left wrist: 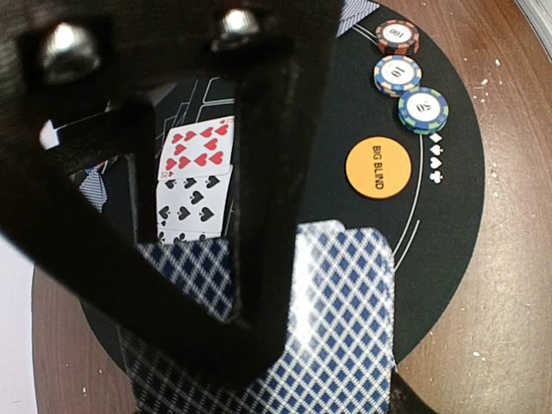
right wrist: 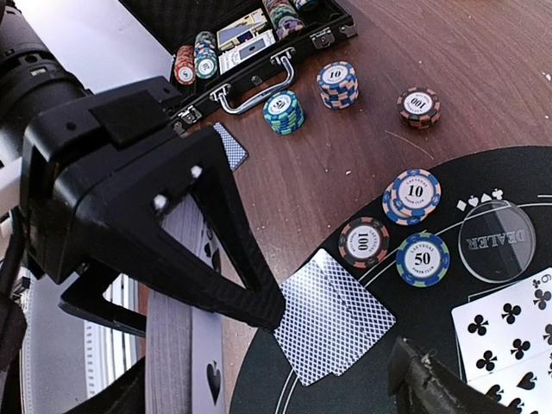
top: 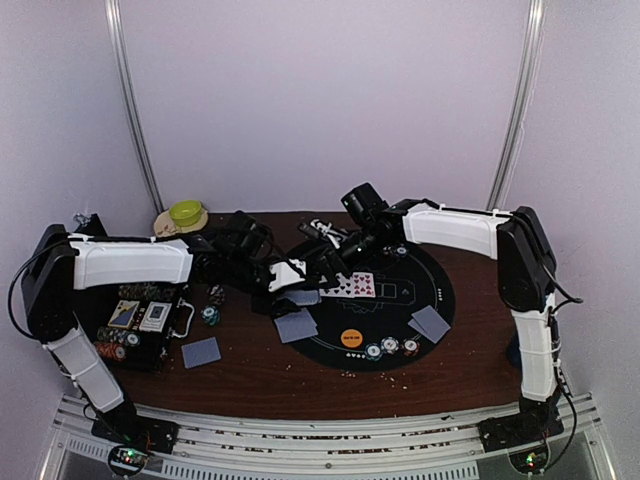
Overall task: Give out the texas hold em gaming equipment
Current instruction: Pick up the poker card from the face-down deck piles.
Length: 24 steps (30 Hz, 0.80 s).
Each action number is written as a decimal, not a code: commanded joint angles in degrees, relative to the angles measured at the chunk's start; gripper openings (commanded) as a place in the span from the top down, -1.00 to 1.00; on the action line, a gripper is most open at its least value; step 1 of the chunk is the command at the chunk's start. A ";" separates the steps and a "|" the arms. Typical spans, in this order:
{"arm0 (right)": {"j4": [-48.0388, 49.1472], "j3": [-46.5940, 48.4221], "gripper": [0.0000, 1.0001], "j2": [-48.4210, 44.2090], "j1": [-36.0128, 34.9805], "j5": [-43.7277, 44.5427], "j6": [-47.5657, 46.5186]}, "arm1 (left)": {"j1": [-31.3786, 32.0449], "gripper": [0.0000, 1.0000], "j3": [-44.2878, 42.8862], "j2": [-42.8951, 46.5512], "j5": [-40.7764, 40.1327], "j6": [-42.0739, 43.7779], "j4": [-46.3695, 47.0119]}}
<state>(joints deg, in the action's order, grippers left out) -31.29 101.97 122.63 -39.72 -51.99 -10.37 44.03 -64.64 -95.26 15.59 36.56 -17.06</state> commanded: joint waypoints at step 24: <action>-18.25 8.55 -0.45 4.05 1.50 -4.52 -11.36 | -1.05 -0.11 -1.98 -0.70 1.86 -1.14 1.34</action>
<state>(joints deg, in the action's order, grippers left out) -41.23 106.34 125.27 -38.83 -53.12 -16.97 43.22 -65.06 -96.55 15.66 35.94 -19.03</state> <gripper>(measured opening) 0.687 0.559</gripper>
